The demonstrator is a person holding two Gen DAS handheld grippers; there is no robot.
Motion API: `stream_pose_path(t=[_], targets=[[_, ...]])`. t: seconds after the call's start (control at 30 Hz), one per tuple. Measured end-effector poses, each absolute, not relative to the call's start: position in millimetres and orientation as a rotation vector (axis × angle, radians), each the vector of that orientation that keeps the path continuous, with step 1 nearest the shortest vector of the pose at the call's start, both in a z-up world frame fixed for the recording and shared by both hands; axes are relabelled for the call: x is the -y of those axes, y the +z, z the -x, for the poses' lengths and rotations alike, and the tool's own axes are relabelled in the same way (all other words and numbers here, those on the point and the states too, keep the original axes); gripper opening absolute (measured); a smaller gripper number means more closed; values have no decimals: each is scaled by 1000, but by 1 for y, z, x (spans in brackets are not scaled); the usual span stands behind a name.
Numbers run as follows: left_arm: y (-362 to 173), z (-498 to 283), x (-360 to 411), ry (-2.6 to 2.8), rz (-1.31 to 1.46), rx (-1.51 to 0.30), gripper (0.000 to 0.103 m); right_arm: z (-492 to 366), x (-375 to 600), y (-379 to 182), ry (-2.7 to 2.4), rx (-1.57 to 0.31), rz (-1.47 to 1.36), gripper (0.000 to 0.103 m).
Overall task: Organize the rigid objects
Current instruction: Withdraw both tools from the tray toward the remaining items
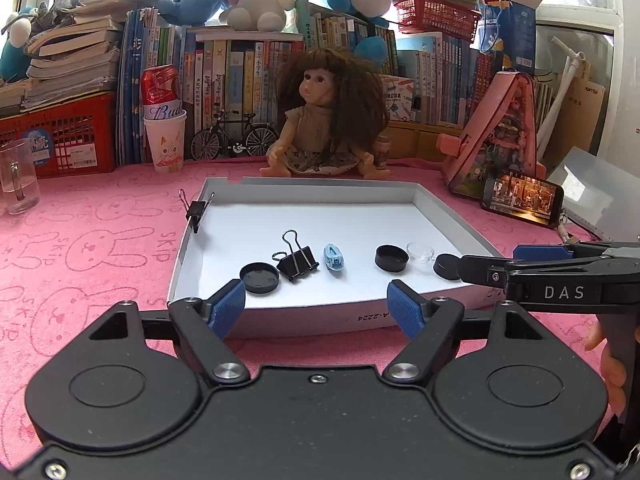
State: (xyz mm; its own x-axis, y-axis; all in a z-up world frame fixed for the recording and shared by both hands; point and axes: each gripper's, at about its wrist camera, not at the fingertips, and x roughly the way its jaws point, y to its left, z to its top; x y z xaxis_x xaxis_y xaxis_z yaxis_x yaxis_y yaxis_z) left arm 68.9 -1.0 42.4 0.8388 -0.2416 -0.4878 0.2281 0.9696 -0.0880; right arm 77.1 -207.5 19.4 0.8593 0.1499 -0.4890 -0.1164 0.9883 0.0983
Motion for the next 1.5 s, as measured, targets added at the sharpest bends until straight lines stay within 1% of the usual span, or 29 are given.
stream_pose_path(t=[0.23,0.33,0.47,0.8,1.1,1.3,1.37,1.4,1.47,1.5], targets=[[39,-55,0,-254,30,-526,77,-66,209,19,153,-504,-93,89],[37,-51,-1,-252,31,-532,77,-59,208,19,159,-485,-83,89],[34,-46,-2,-251,34,-541,77,-51,204,18,179,-462,-69,92],[24,-33,-7,-243,43,-572,77,-30,199,11,232,-423,-23,94],[12,-19,-11,-246,31,-604,76,-17,195,-2,279,-440,8,95],[8,-14,-15,-258,54,-630,70,-11,193,-12,316,-467,49,95],[7,-14,-16,-260,62,-633,63,-9,191,-14,336,-479,73,95],[7,-13,-16,-257,59,-631,62,-7,190,-14,348,-483,85,95],[7,-13,-16,-257,58,-630,54,-5,188,-16,374,-490,109,95],[7,-13,-16,-258,61,-630,53,-4,187,-16,386,-493,120,95]])
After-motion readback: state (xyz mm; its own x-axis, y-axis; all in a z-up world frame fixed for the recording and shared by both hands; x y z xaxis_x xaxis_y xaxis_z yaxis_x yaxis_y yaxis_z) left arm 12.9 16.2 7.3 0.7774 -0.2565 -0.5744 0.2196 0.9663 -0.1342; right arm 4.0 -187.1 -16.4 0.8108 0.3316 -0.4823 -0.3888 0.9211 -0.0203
